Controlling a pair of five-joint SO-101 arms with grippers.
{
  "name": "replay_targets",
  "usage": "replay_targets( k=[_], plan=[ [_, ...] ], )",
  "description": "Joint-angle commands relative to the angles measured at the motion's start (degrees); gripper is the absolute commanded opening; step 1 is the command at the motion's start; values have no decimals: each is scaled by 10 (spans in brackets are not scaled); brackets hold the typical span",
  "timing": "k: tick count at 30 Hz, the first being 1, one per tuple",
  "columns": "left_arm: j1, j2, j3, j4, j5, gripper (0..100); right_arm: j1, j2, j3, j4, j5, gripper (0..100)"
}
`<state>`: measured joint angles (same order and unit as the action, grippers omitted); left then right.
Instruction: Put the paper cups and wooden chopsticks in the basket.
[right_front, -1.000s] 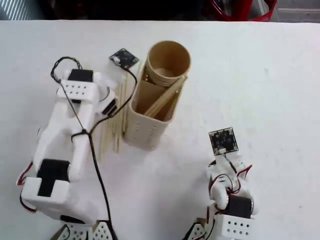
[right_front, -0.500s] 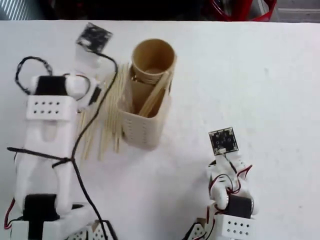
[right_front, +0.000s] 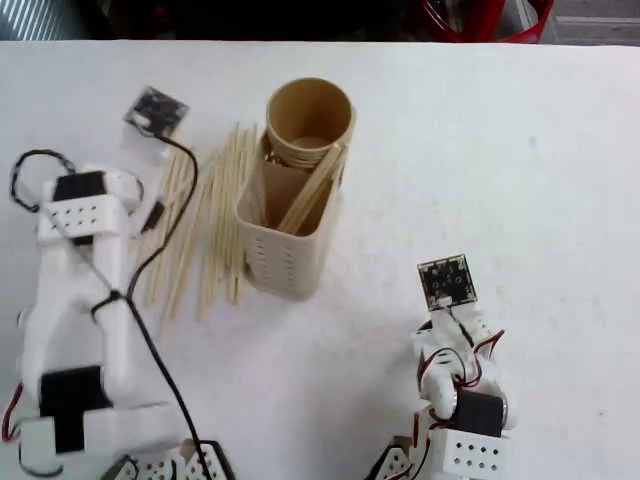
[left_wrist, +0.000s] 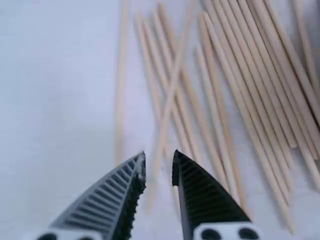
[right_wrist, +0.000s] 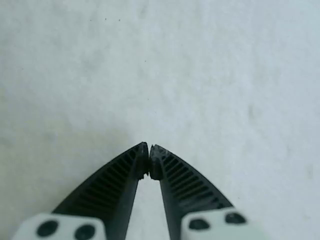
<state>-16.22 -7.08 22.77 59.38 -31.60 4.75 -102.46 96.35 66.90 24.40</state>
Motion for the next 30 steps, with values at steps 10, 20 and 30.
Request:
replay_targets(
  k=[10, 20, 30],
  plan=[
    [150, 234, -171, 60, 303, 109, 2, -1, 5, -7, -1, 18],
    [160, 310, -172, 0, 346, 109, 2, -1, 5, -7, -1, 18],
    [71, 333, -236, 88, 238, 108, 2, -1, 5, -7, -1, 18]
  ],
)
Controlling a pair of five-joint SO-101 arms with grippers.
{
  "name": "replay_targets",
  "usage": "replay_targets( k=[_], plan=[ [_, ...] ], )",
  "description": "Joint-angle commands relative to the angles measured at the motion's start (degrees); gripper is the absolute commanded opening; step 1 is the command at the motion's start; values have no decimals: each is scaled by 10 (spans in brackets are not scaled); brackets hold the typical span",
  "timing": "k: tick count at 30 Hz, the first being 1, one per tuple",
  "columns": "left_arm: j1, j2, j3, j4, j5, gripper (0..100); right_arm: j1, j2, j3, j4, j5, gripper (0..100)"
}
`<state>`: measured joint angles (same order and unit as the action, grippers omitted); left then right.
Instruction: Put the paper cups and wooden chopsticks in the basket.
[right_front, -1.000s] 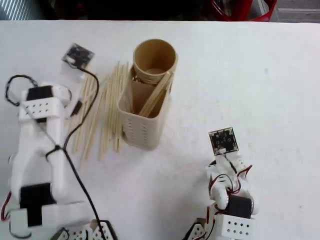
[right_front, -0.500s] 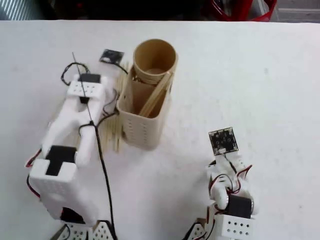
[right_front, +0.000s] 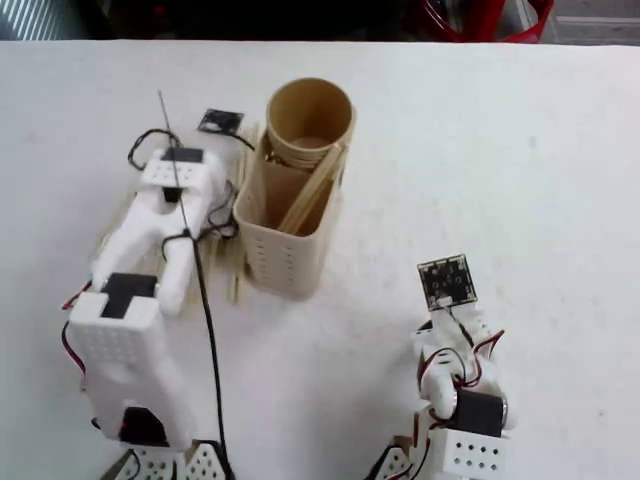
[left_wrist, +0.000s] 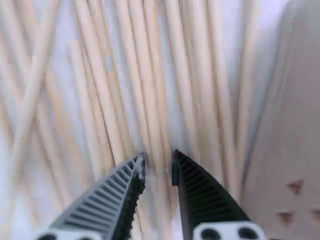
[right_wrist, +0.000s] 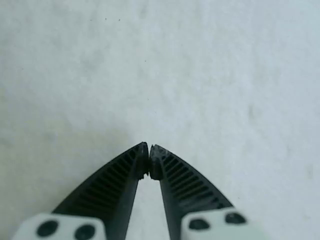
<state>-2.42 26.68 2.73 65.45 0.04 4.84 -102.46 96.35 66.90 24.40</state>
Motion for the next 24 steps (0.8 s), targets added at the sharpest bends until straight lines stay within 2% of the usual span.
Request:
replay_targets(
  k=[1, 6, 10, 15, 18, 24],
  plan=[
    [-86, -3, -47, 33, -116, 108, 1, -1, 5, -7, -1, 18],
    [-172, 0, -99, 76, -288, 108, 1, -1, 5, -7, -1, 18],
    [-205, -6, -134, 126, -404, 108, 1, -1, 5, -7, -1, 18],
    [-230, -6, -238, 180, -393, 108, 2, -1, 5, -7, -1, 18],
    [-244, 0, -289, 174, -355, 108, 2, -1, 5, -7, -1, 18],
    [-230, -1, -299, 136, -312, 112, 1, -1, 5, -7, -1, 18]
  ],
)
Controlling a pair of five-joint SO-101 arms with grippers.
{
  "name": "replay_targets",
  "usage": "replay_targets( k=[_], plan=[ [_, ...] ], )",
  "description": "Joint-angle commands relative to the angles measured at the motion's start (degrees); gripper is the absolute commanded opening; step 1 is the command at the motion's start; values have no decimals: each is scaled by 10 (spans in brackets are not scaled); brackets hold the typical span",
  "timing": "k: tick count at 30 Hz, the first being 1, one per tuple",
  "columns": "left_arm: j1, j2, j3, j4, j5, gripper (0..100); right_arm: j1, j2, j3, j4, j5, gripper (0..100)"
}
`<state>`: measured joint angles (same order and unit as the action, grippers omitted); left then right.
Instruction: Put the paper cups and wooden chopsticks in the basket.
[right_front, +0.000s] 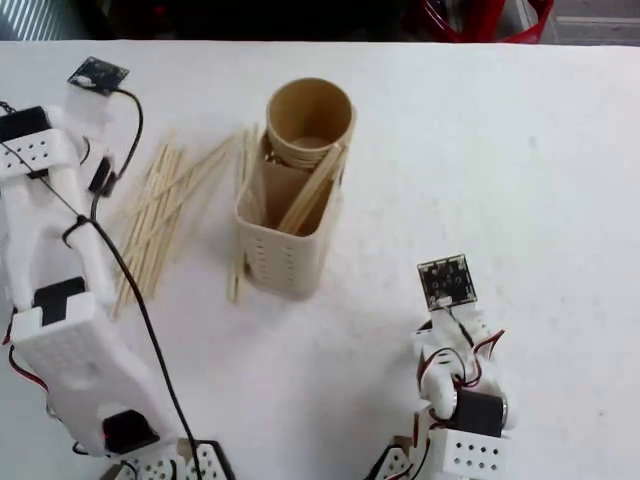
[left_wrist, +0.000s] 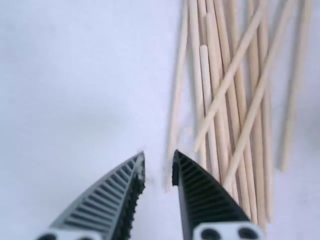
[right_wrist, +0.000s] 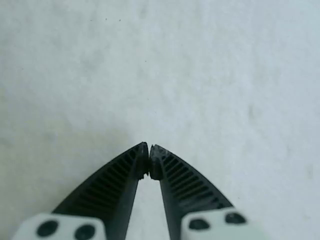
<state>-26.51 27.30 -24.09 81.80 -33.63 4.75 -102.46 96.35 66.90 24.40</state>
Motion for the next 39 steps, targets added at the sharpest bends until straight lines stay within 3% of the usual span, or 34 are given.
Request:
replay_targets(
  k=[1, 7, 12, 16, 23, 30, 36, 39],
  plan=[
    [22, -7, -31, -38, 28, 113, 2, -1, 5, -7, -1, 18],
    [112, 0, -29, -84, -98, 186, 2, -1, 5, -7, -1, 18],
    [170, 55, -33, -118, -165, 171, 2, -1, 5, -7, -1, 18],
    [175, 109, -34, -161, -171, 164, 2, -1, 5, -7, -1, 18],
    [173, 188, -34, -164, -172, 164, 2, -1, 5, -7, -1, 18],
    [171, 193, -33, -158, -168, 33, 2, -1, 5, -7, -1, 18],
    [166, 175, -56, -106, -164, 23, 2, -1, 5, -7, -1, 18],
    [164, 149, -91, -70, -121, 23, 2, -1, 5, -7, -1, 18]
  ],
)
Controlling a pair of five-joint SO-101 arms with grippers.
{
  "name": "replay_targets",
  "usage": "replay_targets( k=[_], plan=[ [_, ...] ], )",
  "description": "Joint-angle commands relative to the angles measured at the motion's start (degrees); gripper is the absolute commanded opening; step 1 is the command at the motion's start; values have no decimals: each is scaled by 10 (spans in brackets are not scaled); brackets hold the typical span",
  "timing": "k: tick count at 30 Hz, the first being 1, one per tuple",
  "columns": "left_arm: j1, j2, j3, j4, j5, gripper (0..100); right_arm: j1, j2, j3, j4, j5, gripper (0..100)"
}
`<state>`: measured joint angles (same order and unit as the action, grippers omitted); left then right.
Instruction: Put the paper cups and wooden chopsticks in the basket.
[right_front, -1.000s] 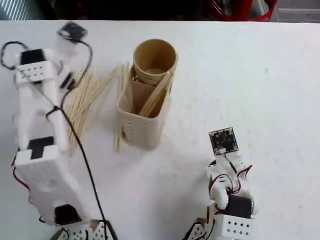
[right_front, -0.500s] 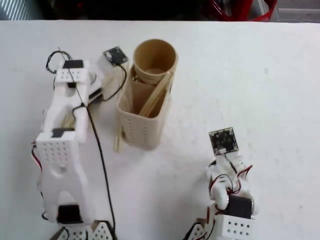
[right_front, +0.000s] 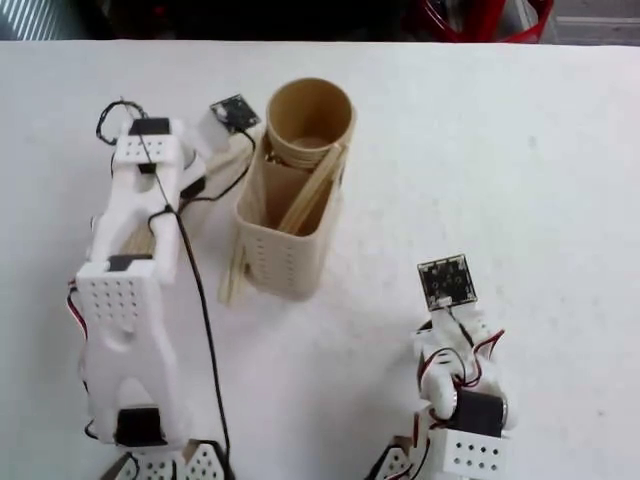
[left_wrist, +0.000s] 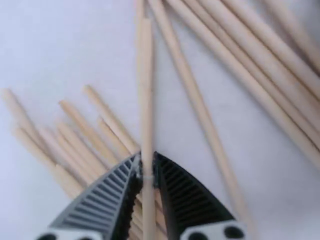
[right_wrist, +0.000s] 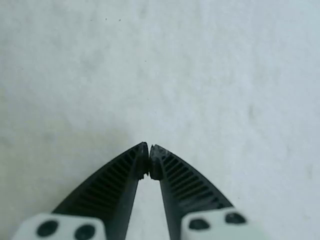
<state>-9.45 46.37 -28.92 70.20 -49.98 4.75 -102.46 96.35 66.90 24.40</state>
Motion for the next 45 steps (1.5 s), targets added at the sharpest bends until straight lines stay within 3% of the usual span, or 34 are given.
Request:
replay_targets(
  k=[1, 15, 20, 28, 34, 45],
  plan=[
    [-9, -53, -57, 59, 57, 23, 2, -1, 5, -7, -1, 18],
    [-9, -286, -326, 275, 210, 23, 2, -1, 5, -7, -1, 18],
    [17, -373, -406, 308, 273, 23, 2, -1, 5, -7, -1, 18],
    [201, -480, -414, 317, 380, 22, 2, -1, 5, -7, -1, 18],
    [352, -531, -414, 316, 414, 22, 2, -1, 5, -7, -1, 18],
    [434, -480, -418, 277, 418, 22, 2, -1, 5, -7, -1, 18]
  ],
)
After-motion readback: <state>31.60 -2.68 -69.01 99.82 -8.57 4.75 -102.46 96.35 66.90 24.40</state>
